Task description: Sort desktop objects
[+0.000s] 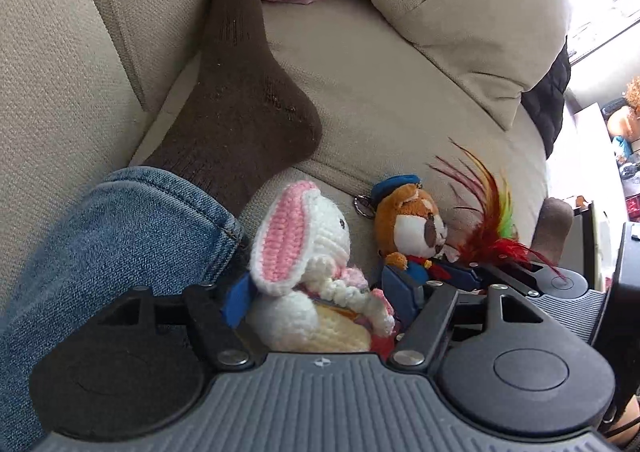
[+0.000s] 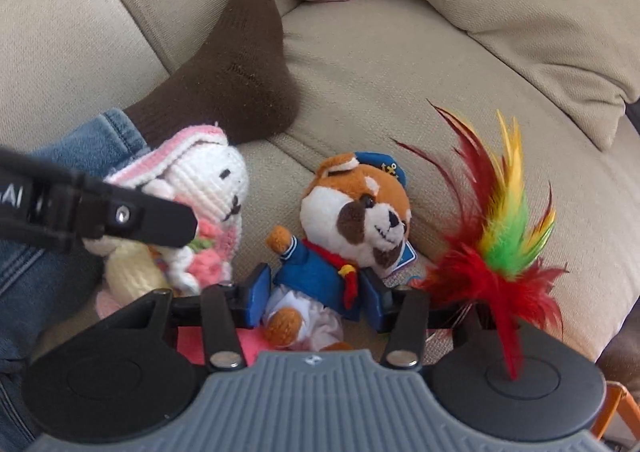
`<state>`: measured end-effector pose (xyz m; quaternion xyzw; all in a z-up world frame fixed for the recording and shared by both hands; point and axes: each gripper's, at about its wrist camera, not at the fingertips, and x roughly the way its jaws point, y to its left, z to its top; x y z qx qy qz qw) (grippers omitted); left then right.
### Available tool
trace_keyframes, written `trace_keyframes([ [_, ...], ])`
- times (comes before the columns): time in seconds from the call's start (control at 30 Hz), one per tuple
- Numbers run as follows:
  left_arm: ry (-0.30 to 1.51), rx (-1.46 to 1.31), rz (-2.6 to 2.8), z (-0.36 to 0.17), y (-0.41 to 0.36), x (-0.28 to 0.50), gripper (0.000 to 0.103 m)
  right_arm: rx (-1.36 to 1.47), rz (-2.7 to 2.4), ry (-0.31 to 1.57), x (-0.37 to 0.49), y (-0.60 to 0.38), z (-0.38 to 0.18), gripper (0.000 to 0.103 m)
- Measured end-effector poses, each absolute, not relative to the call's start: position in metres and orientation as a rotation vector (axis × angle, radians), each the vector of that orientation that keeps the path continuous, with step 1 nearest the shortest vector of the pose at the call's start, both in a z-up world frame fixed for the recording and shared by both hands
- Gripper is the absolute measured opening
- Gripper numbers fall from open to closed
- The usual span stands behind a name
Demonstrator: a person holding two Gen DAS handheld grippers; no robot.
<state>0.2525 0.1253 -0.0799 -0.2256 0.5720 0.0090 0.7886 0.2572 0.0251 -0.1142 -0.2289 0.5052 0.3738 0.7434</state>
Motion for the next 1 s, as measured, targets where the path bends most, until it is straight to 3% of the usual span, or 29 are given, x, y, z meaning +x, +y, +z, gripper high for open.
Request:
trace_keyframes([
  [0.13, 1.25, -0.417, 0.076, -0.092, 0.118, 0.253, 0.081, -0.509, 0.807, 1.105, 0.258, 0.025, -0.119, 0.053],
  [0.33, 1.214, -0.387, 0.078, -0.089, 0.113, 0.245, 0.066, -0.463, 0.825, 1.095, 0.258, 0.015, -0.114, 0.043],
  [0.37, 1.208, -0.386, 0.076, -0.087, 0.113, 0.242, 0.063, -0.456, 0.837, 1.096, 0.257, 0.013, -0.112, 0.042],
  [0.43, 1.186, -0.387, 0.069, -0.083, 0.113, 0.236, 0.044, -0.433, 0.858, 1.102, 0.254, 0.008, -0.108, 0.041],
  [0.77, 1.232, -0.351, 0.028, -0.074, 0.108, 0.188, 0.044, -0.352, 1.047, 1.222, 0.226, 0.008, -0.094, 0.041],
  [1.0, 1.161, -0.329, 0.033, -0.056, 0.113, 0.173, 0.047, -0.458, 1.087, 1.137, 0.199, -0.001, -0.08, 0.047],
])
